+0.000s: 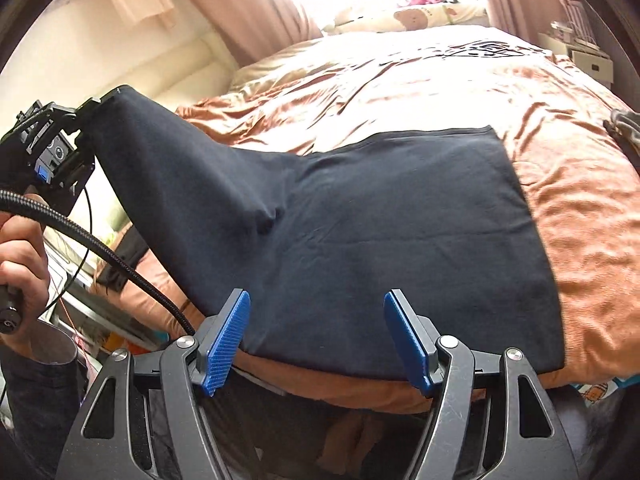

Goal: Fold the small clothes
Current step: 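Lower the folded half onto the shirt and open both tools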

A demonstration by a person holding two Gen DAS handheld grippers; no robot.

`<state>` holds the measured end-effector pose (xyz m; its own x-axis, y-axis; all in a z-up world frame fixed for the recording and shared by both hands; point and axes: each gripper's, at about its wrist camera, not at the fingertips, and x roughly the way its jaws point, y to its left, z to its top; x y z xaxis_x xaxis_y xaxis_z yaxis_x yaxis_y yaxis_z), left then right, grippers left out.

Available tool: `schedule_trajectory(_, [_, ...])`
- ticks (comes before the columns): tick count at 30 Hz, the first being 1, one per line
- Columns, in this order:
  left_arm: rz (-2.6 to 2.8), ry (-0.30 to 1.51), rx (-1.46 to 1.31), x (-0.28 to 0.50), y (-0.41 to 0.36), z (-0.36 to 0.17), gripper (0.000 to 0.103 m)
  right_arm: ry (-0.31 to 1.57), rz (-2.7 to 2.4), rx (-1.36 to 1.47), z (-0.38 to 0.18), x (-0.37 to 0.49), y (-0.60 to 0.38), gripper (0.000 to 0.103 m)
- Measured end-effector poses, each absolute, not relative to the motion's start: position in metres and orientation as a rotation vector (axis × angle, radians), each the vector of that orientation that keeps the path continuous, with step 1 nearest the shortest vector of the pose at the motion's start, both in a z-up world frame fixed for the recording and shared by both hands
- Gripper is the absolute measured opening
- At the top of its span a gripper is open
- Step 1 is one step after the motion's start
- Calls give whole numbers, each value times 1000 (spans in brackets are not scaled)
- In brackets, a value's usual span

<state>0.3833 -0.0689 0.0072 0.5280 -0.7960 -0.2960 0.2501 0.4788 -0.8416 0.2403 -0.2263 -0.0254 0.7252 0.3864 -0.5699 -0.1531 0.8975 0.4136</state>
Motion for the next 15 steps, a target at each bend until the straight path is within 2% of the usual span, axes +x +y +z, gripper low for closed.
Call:
schedule_trajectory(12, [-831, 963, -703, 392, -200, -37, 7, 701, 238, 456, -34, 214, -289, 68])
schedule_trajectory(14, [-839, 1023, -651, 393, -225, -50, 10, 714, 222, 468, -39, 214, -299, 68])
schedule_trajectory(15, [-848, 1052, -626, 393, -234, -55, 17, 723, 217, 472, -41, 214, -303, 68])
